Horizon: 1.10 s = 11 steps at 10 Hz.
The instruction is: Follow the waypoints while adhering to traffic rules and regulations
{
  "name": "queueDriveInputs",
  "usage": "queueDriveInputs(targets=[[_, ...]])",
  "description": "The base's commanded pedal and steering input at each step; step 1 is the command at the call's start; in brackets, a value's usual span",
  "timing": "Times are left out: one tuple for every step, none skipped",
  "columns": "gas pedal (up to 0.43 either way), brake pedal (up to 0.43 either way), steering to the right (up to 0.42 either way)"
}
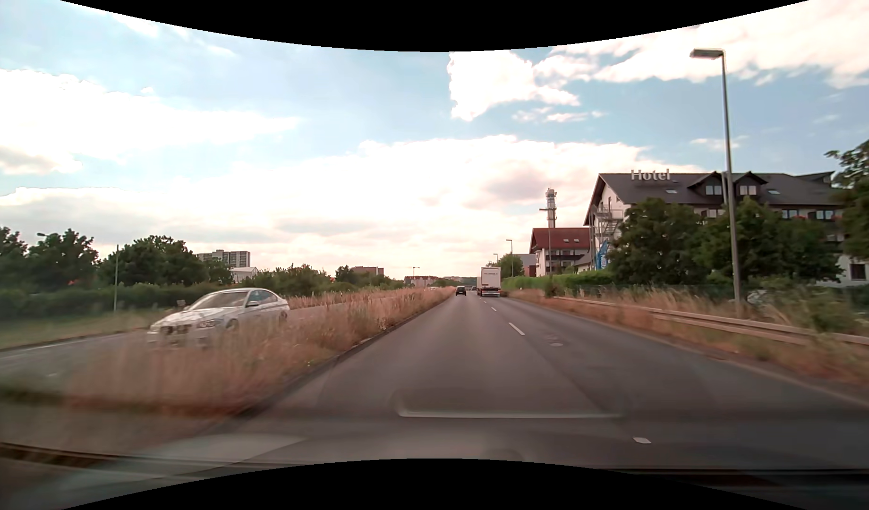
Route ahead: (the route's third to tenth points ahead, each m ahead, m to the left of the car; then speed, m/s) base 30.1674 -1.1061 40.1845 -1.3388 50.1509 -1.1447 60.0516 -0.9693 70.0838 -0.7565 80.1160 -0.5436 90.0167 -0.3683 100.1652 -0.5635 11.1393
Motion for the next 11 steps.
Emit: queueDriveInputs(targets=[[0.220,0.000,-0.003],[0.220,0.000,-0.003],[0.220,0.000,-0.003],[0.220,0.000,-0.003],[0.220,0.000,-0.003],[0.220,0.000,-0.003],[0.220,0.000,-0.003],[0.220,0.000,-0.003],[0.220,0.000,-0.003],[0.220,0.000,-0.003],[0.220,0.000,-0.003]])
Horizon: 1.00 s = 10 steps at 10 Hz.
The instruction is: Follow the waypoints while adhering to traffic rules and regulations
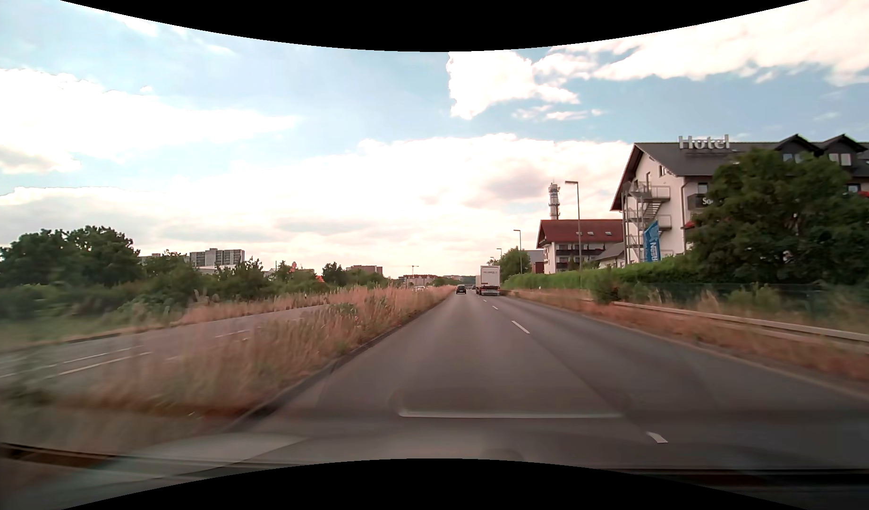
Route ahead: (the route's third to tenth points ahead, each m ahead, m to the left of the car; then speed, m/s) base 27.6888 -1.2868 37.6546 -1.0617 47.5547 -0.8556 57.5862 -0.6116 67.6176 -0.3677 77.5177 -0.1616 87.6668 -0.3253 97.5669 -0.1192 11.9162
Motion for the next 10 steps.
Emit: queueDriveInputs(targets=[[0.220,0.000,-0.002],[0.220,0.000,-0.001],[0.220,0.000,-0.001],[0.220,0.000,0.000],[0.220,0.000,0.000],[0.220,0.000,0.000],[0.220,0.000,0.000],[0.220,0.000,0.000],[0.220,0.000,0.000],[0.220,0.000,0.000]])
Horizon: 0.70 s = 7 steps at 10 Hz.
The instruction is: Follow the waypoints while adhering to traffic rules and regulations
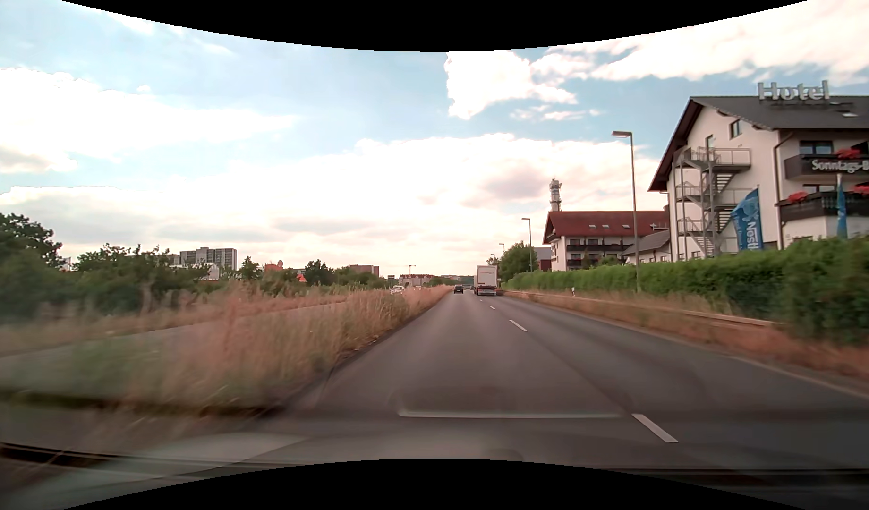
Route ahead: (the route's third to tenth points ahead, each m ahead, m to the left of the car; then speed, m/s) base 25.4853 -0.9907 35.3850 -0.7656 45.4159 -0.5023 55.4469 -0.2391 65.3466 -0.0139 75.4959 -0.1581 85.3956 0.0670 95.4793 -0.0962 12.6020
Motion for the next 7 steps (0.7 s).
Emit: queueDriveInputs(targets=[[0.220,0.000,0.000],[0.220,0.000,0.000],[0.220,0.000,0.000],[0.220,0.000,-0.001],[0.220,0.000,-0.003],[0.220,0.000,-0.005],[0.220,0.000,-0.006]])
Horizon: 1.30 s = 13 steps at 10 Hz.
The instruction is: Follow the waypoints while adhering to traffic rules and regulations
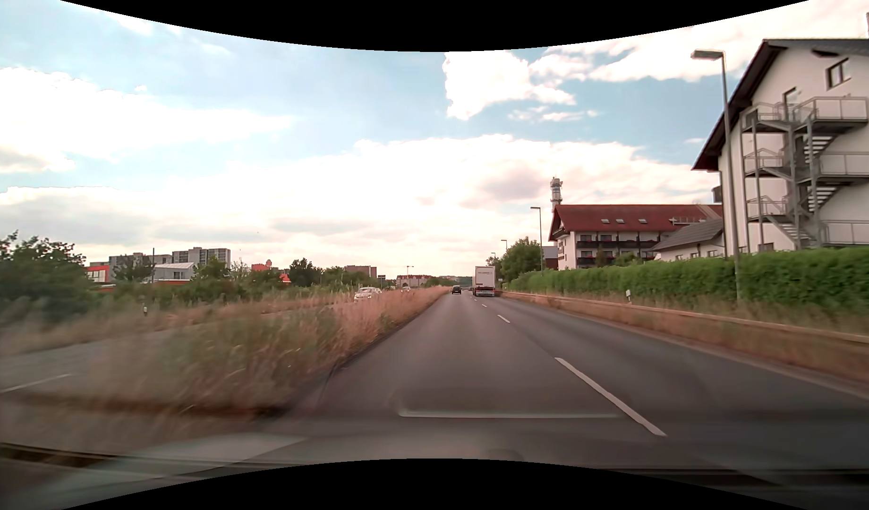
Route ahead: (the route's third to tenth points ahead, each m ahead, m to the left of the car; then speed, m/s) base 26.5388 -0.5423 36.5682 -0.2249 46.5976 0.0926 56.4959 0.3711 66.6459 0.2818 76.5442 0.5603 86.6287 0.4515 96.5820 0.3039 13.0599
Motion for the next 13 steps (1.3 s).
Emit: queueDriveInputs(targets=[[0.220,0.000,-0.006],[0.220,0.000,-0.006],[0.220,0.000,-0.006],[0.220,0.000,-0.006],[0.220,0.000,-0.006],[0.220,0.000,-0.006],[0.220,0.000,-0.006],[0.220,0.000,-0.006],[0.220,0.000,-0.006],[0.220,0.000,-0.006],[0.209,0.000,-0.006],[0.209,0.000,-0.006],[0.189,0.000,-0.006]])
